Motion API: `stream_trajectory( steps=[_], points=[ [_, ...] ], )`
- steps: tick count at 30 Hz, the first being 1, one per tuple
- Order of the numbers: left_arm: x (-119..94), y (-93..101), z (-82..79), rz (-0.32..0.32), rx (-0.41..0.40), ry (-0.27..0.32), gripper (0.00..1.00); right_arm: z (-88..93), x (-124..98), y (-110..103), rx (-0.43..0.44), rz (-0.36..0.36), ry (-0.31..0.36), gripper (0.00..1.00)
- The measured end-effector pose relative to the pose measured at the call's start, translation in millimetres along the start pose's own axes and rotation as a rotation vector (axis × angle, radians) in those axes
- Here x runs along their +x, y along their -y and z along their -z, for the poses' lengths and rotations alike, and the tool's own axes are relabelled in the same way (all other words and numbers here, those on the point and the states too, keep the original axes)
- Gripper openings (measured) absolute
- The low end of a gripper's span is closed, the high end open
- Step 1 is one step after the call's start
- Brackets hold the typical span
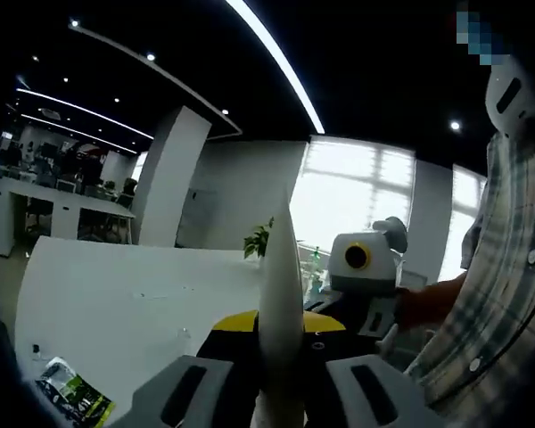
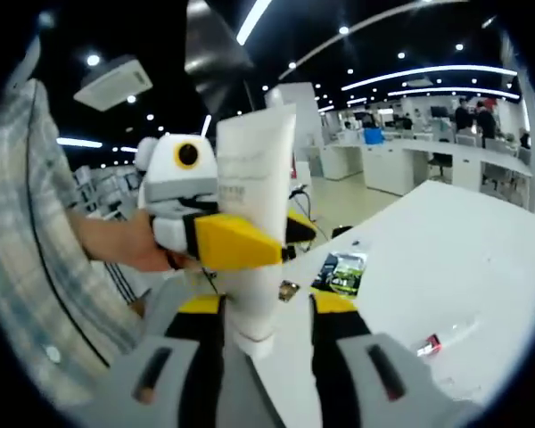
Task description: Arrange the skincare products in the storage area until every visible bottle or jar stands upright without overlapping.
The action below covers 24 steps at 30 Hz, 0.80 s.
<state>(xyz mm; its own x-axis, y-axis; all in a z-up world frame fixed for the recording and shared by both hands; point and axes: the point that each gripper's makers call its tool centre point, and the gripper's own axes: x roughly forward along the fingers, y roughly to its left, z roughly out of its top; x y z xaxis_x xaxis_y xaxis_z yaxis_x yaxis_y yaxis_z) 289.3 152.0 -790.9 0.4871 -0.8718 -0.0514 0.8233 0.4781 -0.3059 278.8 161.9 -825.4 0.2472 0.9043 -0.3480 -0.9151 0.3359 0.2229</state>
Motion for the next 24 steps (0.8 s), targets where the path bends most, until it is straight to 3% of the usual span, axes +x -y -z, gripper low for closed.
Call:
stream_trajectory(
  steps=[4, 6, 9, 13, 19, 24],
  points=[
    [-4, 2.1, 14.0, 0.012, 0.047, -0.058, 0.14, -11.7, -21, 1, -0.047, -0.027, 0.000, 0.38],
    [-4, 5.6, 18.5, 0.029, 0.046, -0.071, 0.14, -19.5, -29, -11, -0.057, -0.116, 0.002, 0.38],
    [-5, 13.2, 24.7, 0.058, 0.055, -0.089, 0.14, -31.2, -35, -10, -0.078, -0.118, 0.000, 0.38],
    [-3, 22.4, 35.5, 0.090, 0.090, -0.137, 0.14, -44.8, -37, -17, -0.171, -0.142, -0.029, 0.38],
    [2, 36.8, 52.8, 0.140, 0.142, -0.213, 0.14, -37.1, -30, -42, -0.283, -0.261, -0.154, 0.27],
    [6, 47.6, 62.1, 0.176, 0.180, -0.256, 0.14, -14.6, -26, -51, -0.359, -0.305, -0.275, 0.22]
  ],
)
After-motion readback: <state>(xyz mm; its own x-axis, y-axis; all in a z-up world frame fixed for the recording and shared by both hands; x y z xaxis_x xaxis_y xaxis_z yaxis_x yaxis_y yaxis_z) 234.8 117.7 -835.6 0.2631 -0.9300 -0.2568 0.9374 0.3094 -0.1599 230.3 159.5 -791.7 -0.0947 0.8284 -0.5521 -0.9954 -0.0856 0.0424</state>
